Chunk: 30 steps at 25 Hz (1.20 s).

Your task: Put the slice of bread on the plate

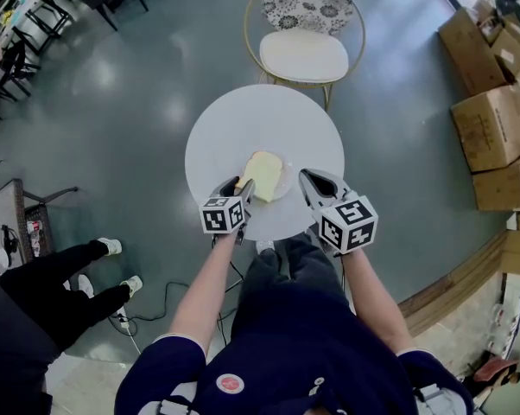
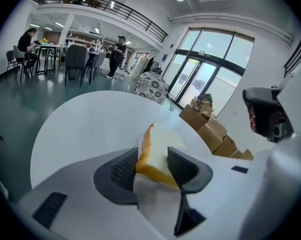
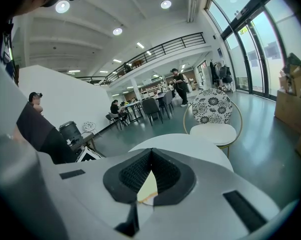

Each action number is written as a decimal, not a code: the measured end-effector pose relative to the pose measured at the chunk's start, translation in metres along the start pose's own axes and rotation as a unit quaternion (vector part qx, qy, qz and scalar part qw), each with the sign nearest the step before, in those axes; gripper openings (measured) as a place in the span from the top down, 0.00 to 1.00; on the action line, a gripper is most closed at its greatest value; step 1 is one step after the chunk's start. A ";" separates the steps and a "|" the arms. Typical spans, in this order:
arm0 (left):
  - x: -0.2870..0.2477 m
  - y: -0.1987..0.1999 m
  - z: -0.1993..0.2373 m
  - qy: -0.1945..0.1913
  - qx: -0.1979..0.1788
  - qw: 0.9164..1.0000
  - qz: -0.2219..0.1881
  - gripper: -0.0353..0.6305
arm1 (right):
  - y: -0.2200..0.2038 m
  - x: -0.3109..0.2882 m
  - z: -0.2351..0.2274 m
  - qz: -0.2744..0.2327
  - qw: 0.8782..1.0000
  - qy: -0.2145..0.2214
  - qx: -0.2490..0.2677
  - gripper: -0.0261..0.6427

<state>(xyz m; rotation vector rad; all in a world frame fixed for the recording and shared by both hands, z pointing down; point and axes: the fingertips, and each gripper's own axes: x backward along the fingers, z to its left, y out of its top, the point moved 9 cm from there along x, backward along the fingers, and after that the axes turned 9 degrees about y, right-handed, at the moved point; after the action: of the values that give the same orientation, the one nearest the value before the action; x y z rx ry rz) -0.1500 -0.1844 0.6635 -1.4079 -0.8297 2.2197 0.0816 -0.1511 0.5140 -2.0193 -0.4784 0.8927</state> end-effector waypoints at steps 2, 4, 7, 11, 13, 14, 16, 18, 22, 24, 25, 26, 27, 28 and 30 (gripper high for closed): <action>-0.001 0.000 0.001 0.003 -0.003 1.000 0.005 0.68 | 0.000 0.001 0.000 0.001 1.000 -0.002 0.000 0.95; -0.003 0.001 0.001 0.006 -0.007 1.000 0.007 0.68 | -0.001 0.001 -0.001 0.001 1.000 -0.003 -0.001 0.95; -0.003 0.001 0.002 0.015 -0.014 1.000 0.010 0.66 | -0.001 0.002 -0.001 0.001 1.000 -0.005 -0.001 0.95; -0.002 0.005 0.003 0.032 -0.035 0.999 0.011 0.64 | 0.000 0.004 -0.002 -0.001 1.000 -0.007 -0.001 0.95; 0.002 0.008 0.004 0.036 -0.037 0.999 0.005 0.64 | 0.001 0.006 -0.002 -0.003 1.000 -0.007 0.000 0.95; 0.005 0.010 0.004 0.037 -0.038 0.999 0.001 0.64 | 0.001 0.007 -0.002 -0.004 1.000 -0.007 -0.001 0.95; 0.014 0.014 0.004 0.039 -0.040 0.998 -0.008 0.64 | 0.002 0.010 -0.001 -0.009 1.000 -0.006 -0.001 0.95; 0.025 0.019 0.003 0.038 -0.042 0.998 -0.015 0.64 | 0.003 0.012 -0.001 -0.014 1.000 -0.006 0.000 0.95; 0.052 0.031 -0.009 0.004 -0.043 0.998 -0.034 0.64 | 0.003 0.017 -0.001 -0.023 1.000 -0.006 -0.003 0.95; 0.068 0.040 -0.017 -0.011 -0.045 0.997 -0.054 0.69 | 0.005 0.018 0.000 -0.029 1.000 -0.004 -0.006 0.95; 0.076 0.044 -0.021 -0.016 -0.048 0.997 -0.067 0.75 | 0.006 0.019 0.002 -0.033 0.999 -0.002 -0.007 0.95; 0.085 0.048 -0.025 -0.022 -0.052 0.995 -0.080 0.81 | 0.008 0.018 0.003 -0.038 0.999 0.000 -0.007 0.95; 0.093 0.053 -0.030 -0.027 -0.058 0.994 -0.094 0.87 | 0.009 0.018 0.005 -0.042 0.999 0.001 -0.007 0.95; 0.100 0.057 -0.035 -0.034 -0.065 0.992 -0.107 0.91 | 0.010 0.018 0.007 -0.046 0.999 0.004 -0.005 0.95; 0.115 0.067 -0.046 -0.049 -0.079 0.987 -0.130 0.94 | 0.015 0.019 0.014 -0.052 0.999 0.011 0.001 0.95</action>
<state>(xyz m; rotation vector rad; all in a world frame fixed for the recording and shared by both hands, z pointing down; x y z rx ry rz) -0.1577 -0.1535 0.5263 -1.1854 -1.1749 2.0731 0.0840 -0.1406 0.4889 -1.9802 -0.5656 0.8071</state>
